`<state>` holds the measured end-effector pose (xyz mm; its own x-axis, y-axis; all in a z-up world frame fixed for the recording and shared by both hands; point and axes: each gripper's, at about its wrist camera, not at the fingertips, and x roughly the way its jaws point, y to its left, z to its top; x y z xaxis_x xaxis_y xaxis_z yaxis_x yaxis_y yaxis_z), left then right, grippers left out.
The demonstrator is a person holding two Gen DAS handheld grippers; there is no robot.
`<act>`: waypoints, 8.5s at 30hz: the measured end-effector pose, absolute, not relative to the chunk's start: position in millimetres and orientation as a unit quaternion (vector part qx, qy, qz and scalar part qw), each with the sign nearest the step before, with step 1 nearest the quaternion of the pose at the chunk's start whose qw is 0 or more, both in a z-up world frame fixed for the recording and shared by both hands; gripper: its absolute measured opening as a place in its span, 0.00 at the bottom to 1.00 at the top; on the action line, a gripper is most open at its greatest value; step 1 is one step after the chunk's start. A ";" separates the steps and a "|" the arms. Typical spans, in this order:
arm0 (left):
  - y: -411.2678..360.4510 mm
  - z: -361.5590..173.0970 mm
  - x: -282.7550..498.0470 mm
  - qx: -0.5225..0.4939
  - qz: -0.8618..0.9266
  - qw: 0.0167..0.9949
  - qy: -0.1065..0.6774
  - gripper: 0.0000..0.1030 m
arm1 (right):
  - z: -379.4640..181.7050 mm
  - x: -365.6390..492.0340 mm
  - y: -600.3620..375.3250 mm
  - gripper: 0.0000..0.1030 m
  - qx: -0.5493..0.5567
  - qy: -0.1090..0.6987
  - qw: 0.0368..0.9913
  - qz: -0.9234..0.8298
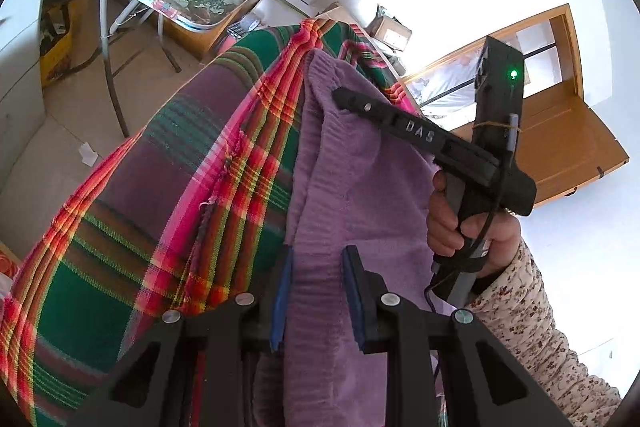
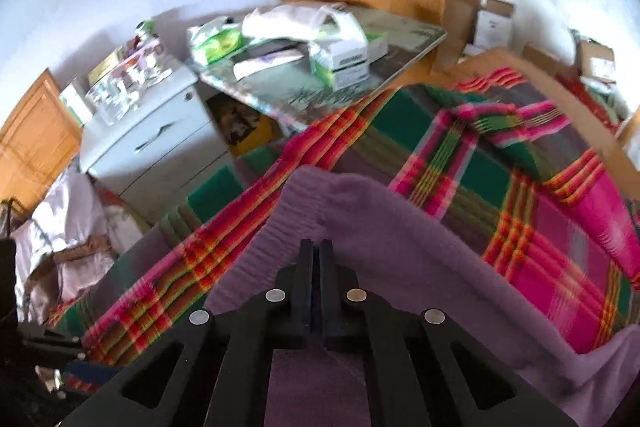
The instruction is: Fold clothes
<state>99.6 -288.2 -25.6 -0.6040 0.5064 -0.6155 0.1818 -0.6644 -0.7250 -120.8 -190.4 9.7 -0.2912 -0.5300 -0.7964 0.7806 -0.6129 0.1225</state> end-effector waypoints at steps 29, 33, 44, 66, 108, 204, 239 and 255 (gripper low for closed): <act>-289.4 -6.1 154.2 -0.464 0.802 0.022 -0.375 0.29 | 89.8 -67.6 -55.8 0.20 0.394 0.080 0.394 -0.827; -291.3 -8.1 178.3 -0.460 0.789 0.021 -0.407 0.33 | 85.2 -25.1 -20.2 0.20 0.388 0.116 0.409 -0.817; -265.6 -19.1 180.2 -0.480 0.758 0.050 -0.438 0.40 | 55.5 19.3 91.8 0.22 0.430 0.004 0.355 -0.830; -247.4 -27.6 188.3 -0.473 0.737 0.022 -0.483 0.08 | 83.8 86.8 197.1 0.29 0.374 -0.064 0.328 -0.865; -200.1 35.3 197.4 -0.387 0.854 0.068 -0.342 0.21 | 10.5 108.2 363.5 0.29 0.383 -0.217 0.047 -0.897; 111.1 29.3 182.7 -0.447 0.811 0.356 0.127 0.04 | 58.7 72.3 559.6 0.05 0.290 -0.204 -0.170 -0.919; 84.1 23.6 194.3 -0.461 0.807 0.365 0.055 0.06 | 42.7 79.4 526.6 0.27 0.351 -0.178 -0.151 -0.907; -103.2 43.7 183.2 -0.432 0.878 0.151 -0.139 0.20 | 41.4 103.8 335.6 0.27 0.390 -0.085 0.125 -0.908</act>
<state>183.2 -103.2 43.7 -0.5810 0.3849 -0.7171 -0.1452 -0.9160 -0.3740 103.8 335.6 41.4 -0.6642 -0.2928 -0.6879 0.1600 -0.9545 0.2518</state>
